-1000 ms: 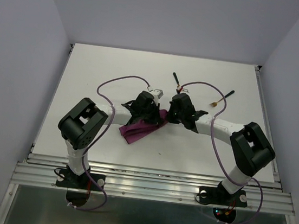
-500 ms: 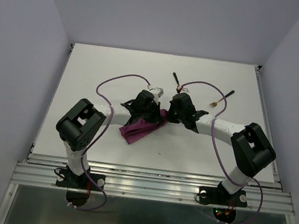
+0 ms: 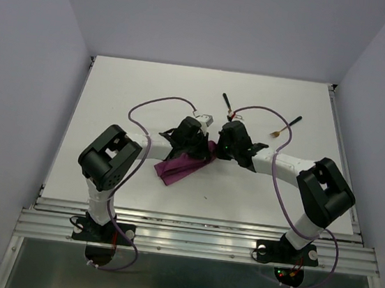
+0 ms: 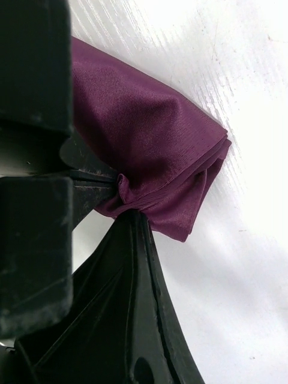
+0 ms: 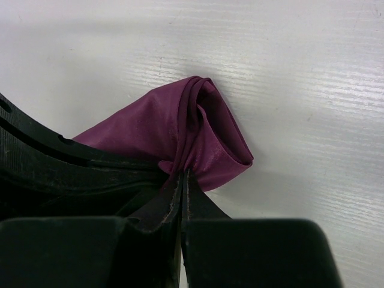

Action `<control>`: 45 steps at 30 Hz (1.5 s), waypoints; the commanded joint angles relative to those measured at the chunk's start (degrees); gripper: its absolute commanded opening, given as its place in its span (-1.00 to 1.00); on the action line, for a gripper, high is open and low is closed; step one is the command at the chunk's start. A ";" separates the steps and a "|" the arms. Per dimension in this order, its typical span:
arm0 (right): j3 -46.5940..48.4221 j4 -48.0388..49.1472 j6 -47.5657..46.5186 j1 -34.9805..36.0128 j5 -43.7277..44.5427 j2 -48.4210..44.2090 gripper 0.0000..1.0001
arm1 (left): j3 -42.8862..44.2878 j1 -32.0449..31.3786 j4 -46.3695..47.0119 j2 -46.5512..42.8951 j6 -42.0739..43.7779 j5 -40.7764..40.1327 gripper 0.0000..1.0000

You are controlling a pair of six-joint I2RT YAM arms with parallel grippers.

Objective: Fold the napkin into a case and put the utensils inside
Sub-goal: Stuff the top corner of the smaller-rectangle-folded napkin into the folded napkin.

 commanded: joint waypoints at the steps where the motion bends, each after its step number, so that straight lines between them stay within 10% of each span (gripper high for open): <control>1: -0.21 3.67 0.32 0.52 -0.94 -2.45 -0.99 | 2.34 -0.79 -0.31 0.45 0.59 1.10 -1.00; 45: -1.35 3.50 1.64 0.52 1.26 -3.41 -0.99 | 1.99 -2.55 -2.60 -3.50 0.06 1.19 -0.85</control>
